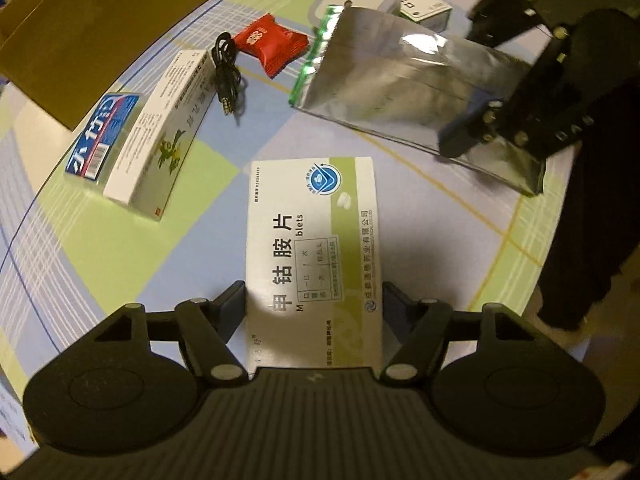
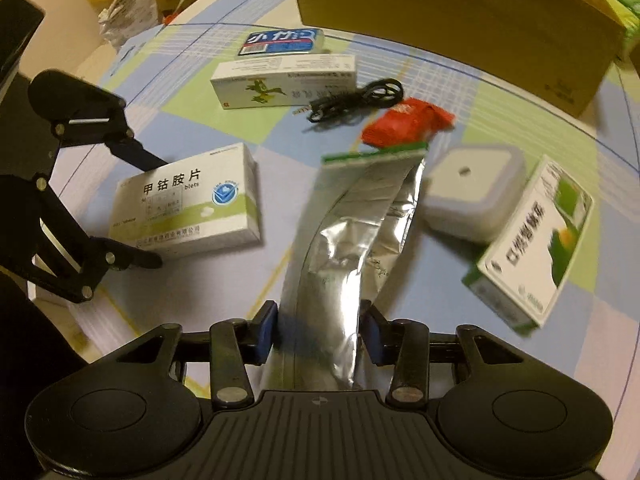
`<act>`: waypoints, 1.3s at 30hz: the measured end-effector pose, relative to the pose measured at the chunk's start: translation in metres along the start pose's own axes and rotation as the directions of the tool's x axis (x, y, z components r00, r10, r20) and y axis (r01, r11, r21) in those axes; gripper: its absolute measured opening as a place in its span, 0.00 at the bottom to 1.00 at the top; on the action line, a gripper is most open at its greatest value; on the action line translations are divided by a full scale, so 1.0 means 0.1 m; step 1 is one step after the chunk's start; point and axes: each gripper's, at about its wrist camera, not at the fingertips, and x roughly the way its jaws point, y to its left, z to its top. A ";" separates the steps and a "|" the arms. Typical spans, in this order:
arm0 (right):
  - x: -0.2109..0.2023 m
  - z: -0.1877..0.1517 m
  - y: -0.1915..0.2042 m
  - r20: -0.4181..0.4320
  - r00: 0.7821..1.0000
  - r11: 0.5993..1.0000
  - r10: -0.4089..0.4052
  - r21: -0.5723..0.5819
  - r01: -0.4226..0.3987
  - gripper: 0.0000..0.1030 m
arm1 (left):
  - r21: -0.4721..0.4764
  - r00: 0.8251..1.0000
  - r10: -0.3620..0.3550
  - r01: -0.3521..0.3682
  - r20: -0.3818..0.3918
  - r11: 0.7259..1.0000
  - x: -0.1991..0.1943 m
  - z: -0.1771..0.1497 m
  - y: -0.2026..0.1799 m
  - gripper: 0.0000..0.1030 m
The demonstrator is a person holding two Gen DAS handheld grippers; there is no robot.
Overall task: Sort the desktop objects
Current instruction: 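Grasp the white medicine box with the left gripper while the right gripper grasps the second foil bag, then lift both items over the cardboard box and open both grippers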
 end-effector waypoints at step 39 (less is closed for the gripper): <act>-0.57 -0.02 0.25 0.188 0.981 0.999 -0.047 0.008 0.047 0.36 | -0.346 0.987 0.122 -0.078 0.108 0.935 -0.35 0.05 -0.16 0.66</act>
